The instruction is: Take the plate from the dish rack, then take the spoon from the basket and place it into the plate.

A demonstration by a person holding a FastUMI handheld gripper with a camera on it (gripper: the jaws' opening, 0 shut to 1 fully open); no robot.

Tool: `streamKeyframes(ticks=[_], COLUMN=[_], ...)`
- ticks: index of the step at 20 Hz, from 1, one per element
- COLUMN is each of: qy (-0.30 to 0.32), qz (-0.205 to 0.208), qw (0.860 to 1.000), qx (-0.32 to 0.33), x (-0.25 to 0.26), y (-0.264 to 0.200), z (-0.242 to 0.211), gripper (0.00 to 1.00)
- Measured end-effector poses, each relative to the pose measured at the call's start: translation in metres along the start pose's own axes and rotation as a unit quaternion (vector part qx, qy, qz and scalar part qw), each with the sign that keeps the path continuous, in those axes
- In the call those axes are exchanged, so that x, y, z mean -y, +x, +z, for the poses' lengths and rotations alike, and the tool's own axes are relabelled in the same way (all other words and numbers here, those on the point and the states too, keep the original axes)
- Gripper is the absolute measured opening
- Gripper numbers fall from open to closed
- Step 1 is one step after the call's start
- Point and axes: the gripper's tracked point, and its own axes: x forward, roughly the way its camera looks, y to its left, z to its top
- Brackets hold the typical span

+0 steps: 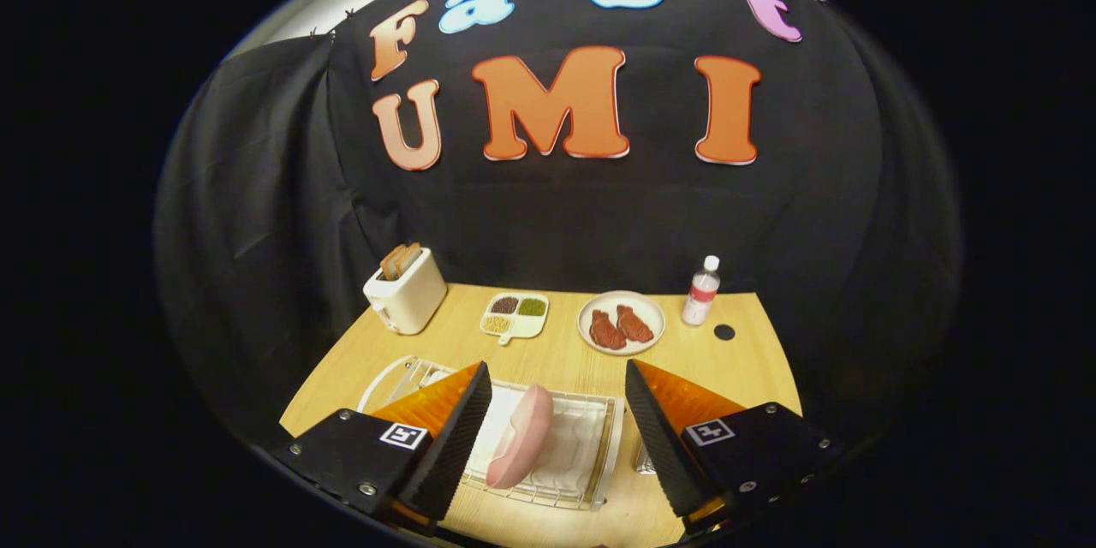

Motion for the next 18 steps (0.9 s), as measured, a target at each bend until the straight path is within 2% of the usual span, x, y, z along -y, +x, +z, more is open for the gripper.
streamKeyframes(ticks=[5, 8, 14, 18], qy=[-0.010, 0.008, 0.009, 0.004], qz=[0.006, 0.016, 0.021, -0.004], qw=[0.996, 0.988, 0.973, 0.965], qx=[-0.085, -0.155, -0.230, -0.262], x=[-0.009, -0.015, -0.023, -0.015], y=[0.027, 0.039, 0.063, 0.077], z=[-0.030, -0.057, -0.087, -0.108], gripper=[0.87, 0.86, 0.81, 0.80])
